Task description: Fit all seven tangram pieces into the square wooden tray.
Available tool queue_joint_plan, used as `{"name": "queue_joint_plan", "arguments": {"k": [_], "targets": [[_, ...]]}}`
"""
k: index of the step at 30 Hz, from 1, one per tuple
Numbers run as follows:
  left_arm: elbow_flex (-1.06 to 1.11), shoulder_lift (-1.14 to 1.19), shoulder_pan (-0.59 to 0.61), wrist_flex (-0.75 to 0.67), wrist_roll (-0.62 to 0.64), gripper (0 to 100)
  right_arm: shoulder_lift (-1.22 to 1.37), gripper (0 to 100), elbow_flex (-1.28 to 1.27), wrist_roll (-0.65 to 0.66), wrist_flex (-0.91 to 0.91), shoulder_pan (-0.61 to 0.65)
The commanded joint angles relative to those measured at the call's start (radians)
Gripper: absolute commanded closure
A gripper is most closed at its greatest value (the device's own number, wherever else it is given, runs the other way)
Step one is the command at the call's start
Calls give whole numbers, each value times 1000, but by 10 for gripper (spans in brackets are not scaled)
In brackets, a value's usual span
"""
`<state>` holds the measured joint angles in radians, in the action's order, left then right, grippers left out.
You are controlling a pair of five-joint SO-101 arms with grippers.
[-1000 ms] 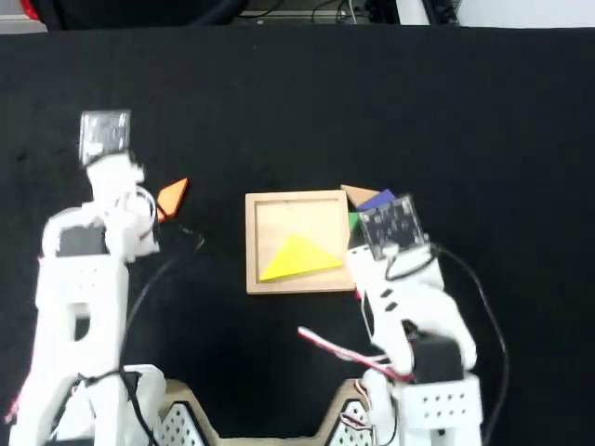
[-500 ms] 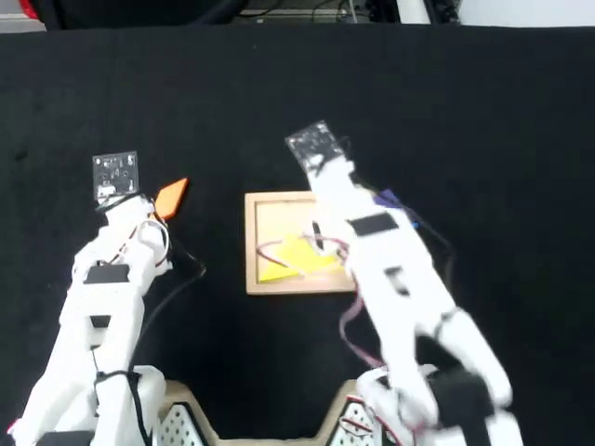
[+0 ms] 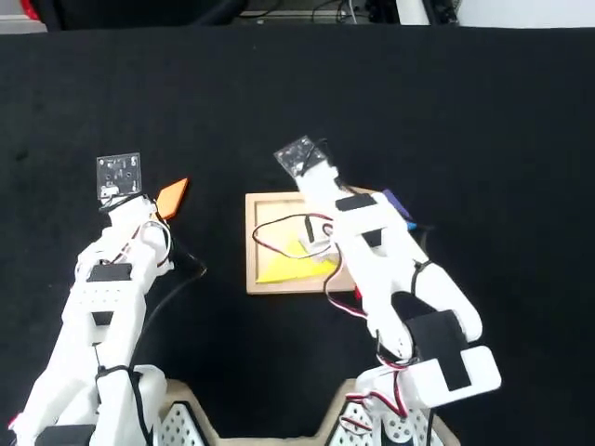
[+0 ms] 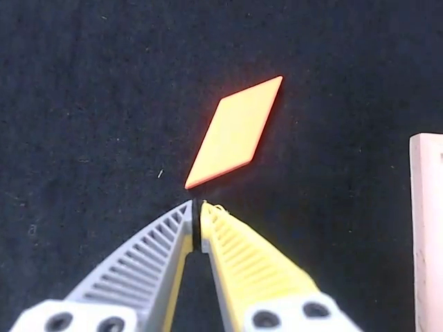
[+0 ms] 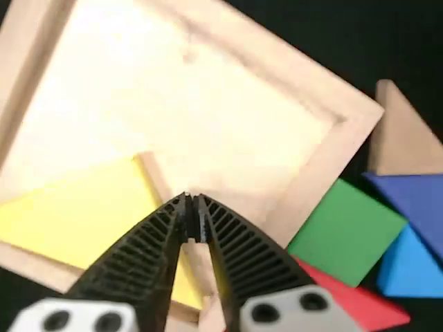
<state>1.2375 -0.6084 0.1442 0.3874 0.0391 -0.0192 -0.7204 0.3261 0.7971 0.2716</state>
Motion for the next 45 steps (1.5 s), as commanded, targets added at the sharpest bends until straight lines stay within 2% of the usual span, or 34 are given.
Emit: {"name": "queue_joint_plan", "arguments": {"k": [1,4,8,13,18,21,29,34,41,45], "targets": [[-24,0,-12,-23,5,970,1,987,51,26,81,34],[-24,0,-12,-23,5,970,1,987,54,77,143,43],[-24,0,-13,-23,3,970,-65,987,85,80,167,14],[-24,0,-13,-23,3,970,-179,987,82,69,98,-114],[-24,0,-13,-23,3,970,-113,987,81,29,18,-195],[-24,0,-13,-23,3,970,-28,987,127,72,11,-195],[-24,0,-13,-23,3,970,165,987,243,80,15,-204],[-24,0,-22,-23,3,970,170,987,280,81,68,-199],[-22,0,-24,-23,3,970,168,987,277,81,71,-101],[-21,-6,-16,-23,8,970,137,987,305,77,130,-95]]}}
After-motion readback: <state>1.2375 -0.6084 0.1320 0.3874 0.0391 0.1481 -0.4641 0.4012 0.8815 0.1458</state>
